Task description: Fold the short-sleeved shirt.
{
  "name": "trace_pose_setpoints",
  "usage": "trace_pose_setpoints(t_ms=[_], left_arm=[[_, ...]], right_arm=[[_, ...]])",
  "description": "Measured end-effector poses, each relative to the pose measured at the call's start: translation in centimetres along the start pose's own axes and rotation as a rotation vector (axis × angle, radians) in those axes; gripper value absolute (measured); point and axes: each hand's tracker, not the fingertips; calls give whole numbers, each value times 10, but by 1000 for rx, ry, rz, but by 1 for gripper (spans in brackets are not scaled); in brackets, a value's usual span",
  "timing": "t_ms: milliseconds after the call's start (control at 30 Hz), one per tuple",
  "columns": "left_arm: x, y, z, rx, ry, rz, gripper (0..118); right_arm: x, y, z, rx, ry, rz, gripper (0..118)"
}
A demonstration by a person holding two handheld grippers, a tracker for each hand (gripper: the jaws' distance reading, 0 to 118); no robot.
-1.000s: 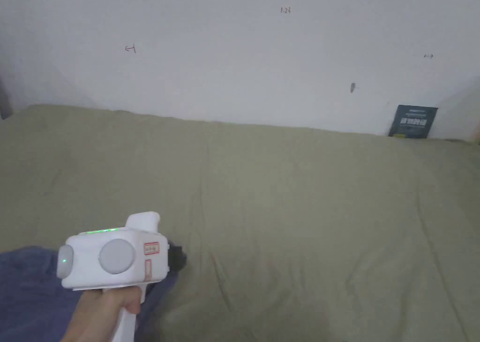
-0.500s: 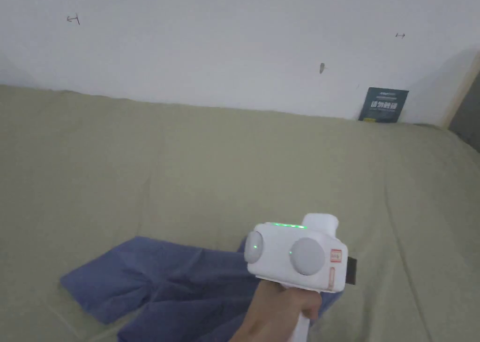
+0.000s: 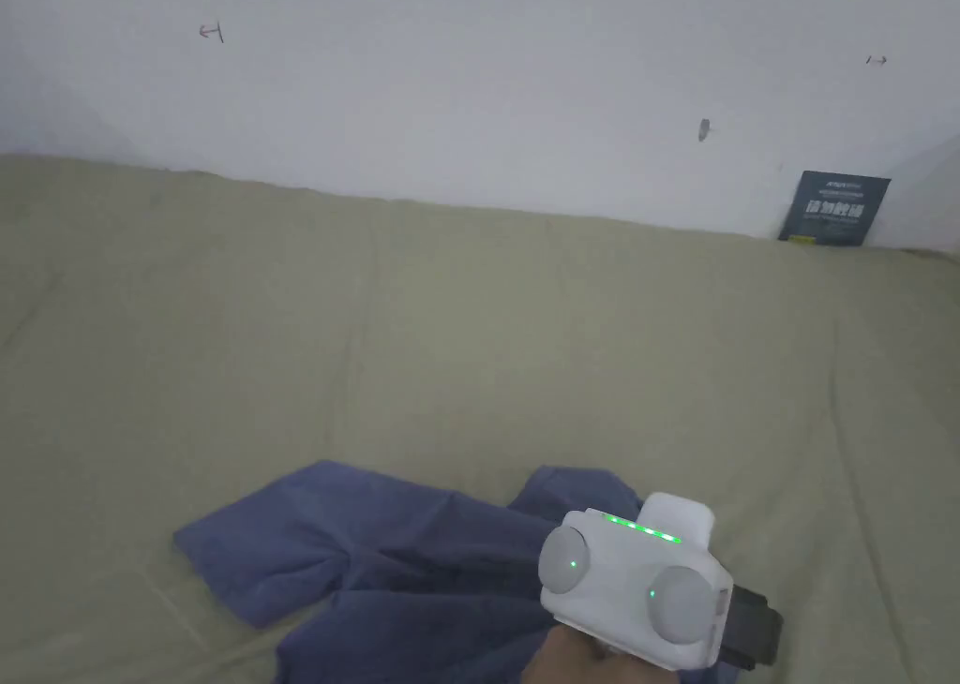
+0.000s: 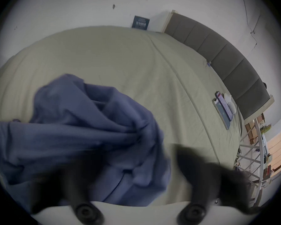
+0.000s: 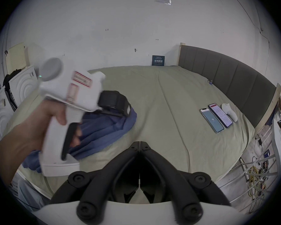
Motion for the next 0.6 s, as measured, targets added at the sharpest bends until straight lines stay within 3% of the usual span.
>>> trace_pose_setpoints(t_ms=[133,300,400,433,467,500,567,600], left_arm=[[-23,-7,97,73,4,18,113],[-53,-65,209,181,93,108,109],[-76,-109,269,234,180,134,73],[-82,-126,289,270,232,130,73],[-87,-141,301,283,314,136,33],[-94,-156,309,297,350,176,2],[-103,-183,330,323,411,200,2],[-97,-149,303,306,416,229,2]], right_arm=[[-11,6,16,48,45,1,0],[-30,12,42,119,120,13,0],[-43,12,53,136,168,28,0],[-47,11,56,142,173,33,0],[-51,10,59,151,183,43,0],[-55,8,60,154,191,50,0],[-62,5,63,149,213,60,0],[-66,3,65,148,220,66,0]])
